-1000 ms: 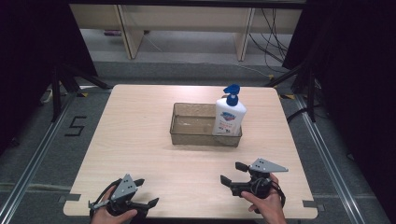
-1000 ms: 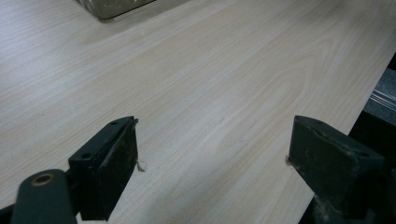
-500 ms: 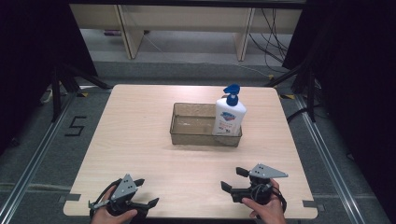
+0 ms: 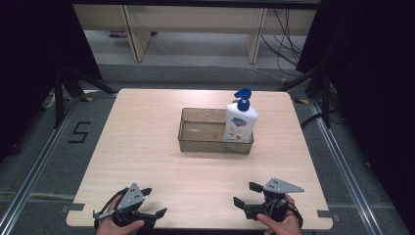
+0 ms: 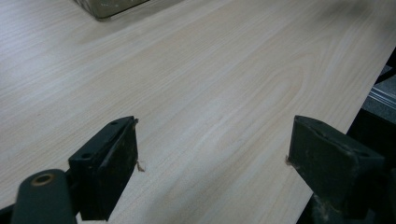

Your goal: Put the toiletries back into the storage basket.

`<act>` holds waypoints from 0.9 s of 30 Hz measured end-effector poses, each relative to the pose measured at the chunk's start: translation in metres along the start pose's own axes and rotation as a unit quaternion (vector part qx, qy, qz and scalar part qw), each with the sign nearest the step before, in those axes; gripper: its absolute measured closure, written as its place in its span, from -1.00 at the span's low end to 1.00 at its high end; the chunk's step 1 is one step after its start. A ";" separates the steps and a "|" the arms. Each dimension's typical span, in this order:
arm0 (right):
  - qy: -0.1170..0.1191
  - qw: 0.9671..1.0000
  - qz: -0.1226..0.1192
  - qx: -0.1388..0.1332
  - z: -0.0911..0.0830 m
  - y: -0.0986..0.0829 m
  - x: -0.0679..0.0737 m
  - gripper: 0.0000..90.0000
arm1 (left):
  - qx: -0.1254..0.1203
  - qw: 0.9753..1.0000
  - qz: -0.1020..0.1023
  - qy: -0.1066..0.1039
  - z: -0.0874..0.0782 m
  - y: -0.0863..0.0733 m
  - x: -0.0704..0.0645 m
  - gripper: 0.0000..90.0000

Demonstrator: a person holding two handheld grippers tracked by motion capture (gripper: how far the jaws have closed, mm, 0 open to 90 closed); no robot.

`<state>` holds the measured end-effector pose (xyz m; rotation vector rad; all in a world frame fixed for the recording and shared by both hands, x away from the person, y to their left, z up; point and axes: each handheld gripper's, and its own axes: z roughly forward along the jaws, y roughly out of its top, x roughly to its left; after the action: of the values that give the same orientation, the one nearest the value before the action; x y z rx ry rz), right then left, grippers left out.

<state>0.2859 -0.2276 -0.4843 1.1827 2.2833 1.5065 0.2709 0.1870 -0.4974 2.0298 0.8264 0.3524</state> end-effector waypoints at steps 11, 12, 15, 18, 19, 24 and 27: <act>0.004 1.000 0.005 0.015 -0.004 -0.007 0.001 -0.66 | 0.007 1.000 0.000 0.000 0.000 0.000 0.000 -0.66; -0.005 1.000 0.004 0.014 -0.003 -0.008 0.001 -0.66 | 0.002 1.000 -0.001 -0.002 0.001 -0.001 0.000 -0.66; -0.001 0.999 0.020 0.026 -0.006 -0.010 0.005 -0.66 | 0.005 1.000 0.002 -0.001 0.000 -0.001 0.001 -0.66; 0.000 1.000 -0.005 0.019 -0.002 -0.012 0.004 -0.66 | 0.006 1.000 0.004 0.000 0.001 -0.001 0.001 -0.66; 0.004 1.000 -0.006 0.022 -0.004 -0.012 0.005 -0.66 | 0.005 1.000 0.001 -0.002 0.001 -0.001 0.001 -0.66; -0.007 0.999 -0.011 0.029 -0.005 -0.013 0.005 -0.66 | 0.012 1.000 0.007 -0.002 0.000 -0.001 0.002 -0.66; -0.008 1.000 -0.014 0.022 -0.004 -0.013 0.004 -0.66 | 0.005 1.000 0.000 0.000 0.001 -0.001 0.001 -0.66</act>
<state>0.2737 -0.2302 -0.4922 1.1635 2.3242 1.4402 0.2717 0.1871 -0.4994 2.0390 0.8300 0.3480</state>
